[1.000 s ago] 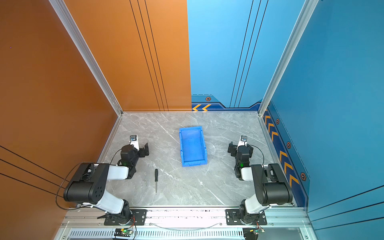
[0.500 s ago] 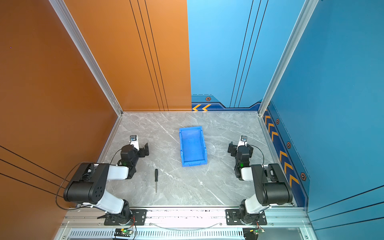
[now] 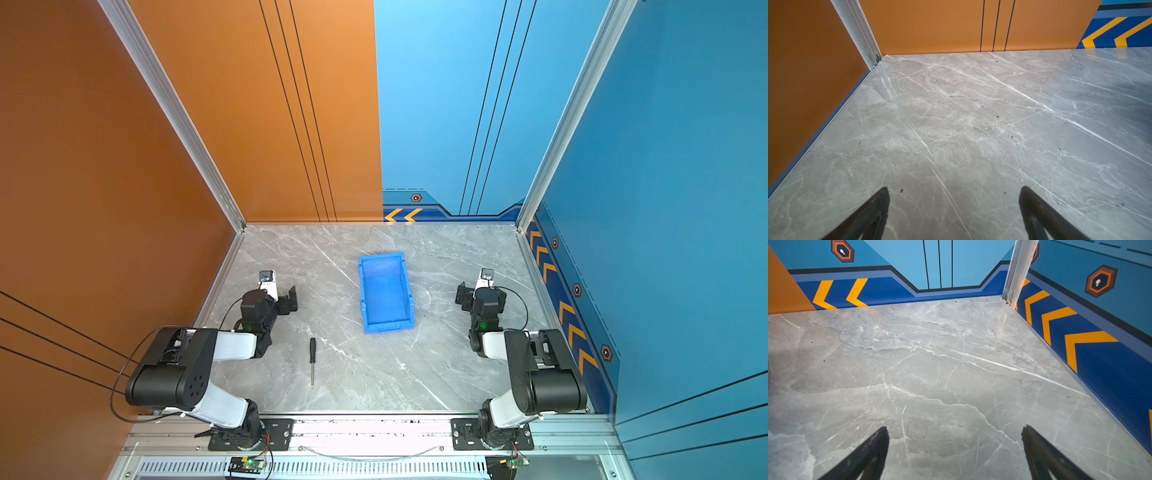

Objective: Put the screwdriver in the bin
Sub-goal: 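Lower the left gripper over the black-handled screwdriver while the right gripper nears the bin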

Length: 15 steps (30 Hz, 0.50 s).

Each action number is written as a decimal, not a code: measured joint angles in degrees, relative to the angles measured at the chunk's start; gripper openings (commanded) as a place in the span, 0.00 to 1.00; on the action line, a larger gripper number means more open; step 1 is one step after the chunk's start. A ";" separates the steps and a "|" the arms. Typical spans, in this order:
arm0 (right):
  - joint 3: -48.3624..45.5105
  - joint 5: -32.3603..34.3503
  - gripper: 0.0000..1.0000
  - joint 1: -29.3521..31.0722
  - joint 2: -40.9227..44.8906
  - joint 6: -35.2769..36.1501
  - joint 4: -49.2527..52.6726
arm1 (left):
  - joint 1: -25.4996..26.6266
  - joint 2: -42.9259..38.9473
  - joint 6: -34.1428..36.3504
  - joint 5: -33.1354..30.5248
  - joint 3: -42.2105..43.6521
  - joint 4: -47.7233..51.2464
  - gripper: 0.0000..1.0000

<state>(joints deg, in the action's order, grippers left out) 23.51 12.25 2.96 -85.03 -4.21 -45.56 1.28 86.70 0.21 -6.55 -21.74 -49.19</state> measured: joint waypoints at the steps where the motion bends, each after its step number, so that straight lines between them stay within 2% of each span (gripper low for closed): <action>1: 0.42 0.02 1.00 0.17 1.20 0.02 1.03 | -0.11 -1.18 0.00 0.00 -0.07 1.07 0.98; 8: 3.39 1.51 1.00 3.74 9.22 1.27 10.32 | -0.13 -10.47 -1.44 -0.85 -4.24 15.15 0.98; 15: 10.54 6.01 1.00 11.74 16.39 -2.23 24.04 | 0.87 -17.59 -8.46 -4.50 -11.10 35.78 0.98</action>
<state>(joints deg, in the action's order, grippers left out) 34.04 18.26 14.70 -68.64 -6.44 -21.52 2.15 69.10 -8.25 -11.05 -32.84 -13.41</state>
